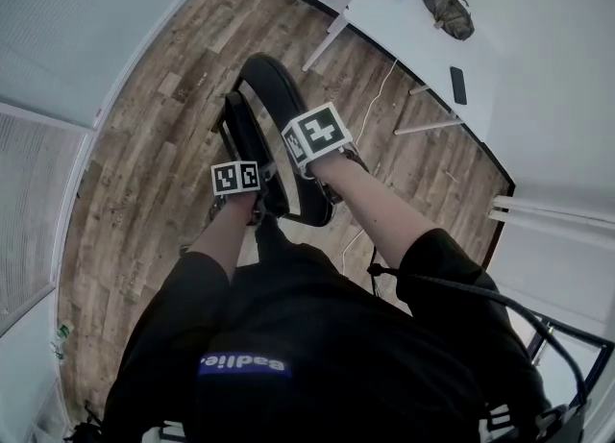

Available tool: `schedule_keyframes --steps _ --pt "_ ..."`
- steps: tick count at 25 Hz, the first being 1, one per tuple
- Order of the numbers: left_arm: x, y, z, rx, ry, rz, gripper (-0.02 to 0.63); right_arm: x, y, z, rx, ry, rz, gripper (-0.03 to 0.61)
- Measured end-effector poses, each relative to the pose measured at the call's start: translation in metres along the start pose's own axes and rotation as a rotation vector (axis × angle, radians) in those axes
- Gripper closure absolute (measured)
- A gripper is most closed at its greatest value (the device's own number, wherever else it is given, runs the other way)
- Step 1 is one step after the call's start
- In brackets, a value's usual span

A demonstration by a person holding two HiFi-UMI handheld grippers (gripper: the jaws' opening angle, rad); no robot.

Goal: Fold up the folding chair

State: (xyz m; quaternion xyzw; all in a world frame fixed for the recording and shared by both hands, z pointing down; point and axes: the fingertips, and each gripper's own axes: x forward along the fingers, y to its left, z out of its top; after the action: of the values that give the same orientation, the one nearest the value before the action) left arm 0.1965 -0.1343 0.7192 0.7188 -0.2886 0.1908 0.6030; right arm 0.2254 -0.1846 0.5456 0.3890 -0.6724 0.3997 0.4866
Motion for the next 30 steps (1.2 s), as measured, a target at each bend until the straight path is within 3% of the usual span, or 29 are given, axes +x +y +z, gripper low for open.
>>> schedule_keyframes --steps 5,9,16,26,30 --pt "-0.03 0.003 -0.003 0.035 0.006 0.03 0.465 -0.002 0.0 0.0 -0.009 0.004 -0.005 0.512" --pt "-0.074 0.002 -0.009 0.058 -0.046 0.013 0.465 -0.004 -0.004 -0.004 -0.014 0.005 -0.022 0.512" --pt "-0.191 0.006 -0.008 0.14 -0.247 0.033 0.466 -0.003 -0.004 -0.007 -0.008 0.013 -0.038 0.505" --pt "-0.32 -0.002 0.0 0.385 -0.488 0.135 0.47 0.0 0.011 -0.007 -0.007 0.017 -0.049 0.503" --pt "-0.364 -0.021 0.012 0.452 -0.607 0.168 0.525 -0.002 0.016 -0.004 -0.009 0.015 -0.048 0.503"
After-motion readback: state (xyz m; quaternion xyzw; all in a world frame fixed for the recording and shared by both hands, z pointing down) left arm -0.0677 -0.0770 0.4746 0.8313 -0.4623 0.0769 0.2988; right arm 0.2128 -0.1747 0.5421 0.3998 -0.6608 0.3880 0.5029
